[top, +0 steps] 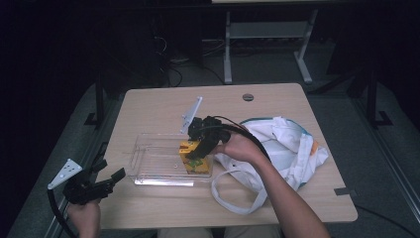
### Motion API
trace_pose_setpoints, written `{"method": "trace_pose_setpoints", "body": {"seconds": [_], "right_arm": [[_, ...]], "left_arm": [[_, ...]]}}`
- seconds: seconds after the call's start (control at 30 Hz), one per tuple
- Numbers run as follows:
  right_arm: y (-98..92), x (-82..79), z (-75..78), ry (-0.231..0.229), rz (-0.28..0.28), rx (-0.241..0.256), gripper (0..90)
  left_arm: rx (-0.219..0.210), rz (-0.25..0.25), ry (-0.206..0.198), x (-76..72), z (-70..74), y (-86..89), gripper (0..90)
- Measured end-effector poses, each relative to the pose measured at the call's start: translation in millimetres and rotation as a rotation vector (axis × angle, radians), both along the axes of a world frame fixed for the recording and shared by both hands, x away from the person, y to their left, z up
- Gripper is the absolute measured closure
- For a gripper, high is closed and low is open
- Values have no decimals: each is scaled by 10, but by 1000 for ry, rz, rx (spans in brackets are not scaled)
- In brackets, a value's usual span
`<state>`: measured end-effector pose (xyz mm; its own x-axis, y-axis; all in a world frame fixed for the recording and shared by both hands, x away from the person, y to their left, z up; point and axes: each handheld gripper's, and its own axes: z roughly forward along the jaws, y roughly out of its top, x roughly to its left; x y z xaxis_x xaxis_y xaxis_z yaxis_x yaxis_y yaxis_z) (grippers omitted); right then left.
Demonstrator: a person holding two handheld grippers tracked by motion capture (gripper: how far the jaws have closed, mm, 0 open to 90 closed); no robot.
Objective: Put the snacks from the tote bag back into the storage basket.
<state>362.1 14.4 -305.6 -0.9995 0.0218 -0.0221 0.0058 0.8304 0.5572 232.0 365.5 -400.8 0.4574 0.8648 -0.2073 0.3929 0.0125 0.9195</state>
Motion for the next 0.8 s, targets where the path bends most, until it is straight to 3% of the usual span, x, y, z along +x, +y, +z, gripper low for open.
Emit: {"method": "trace_pose_setpoints", "body": {"seconds": [0.8], "right_arm": [[33, 28, -189, 16, -6, -16, 518]], "left_arm": [[-3, 1, 3, -4, 2, -2, 126]]}}
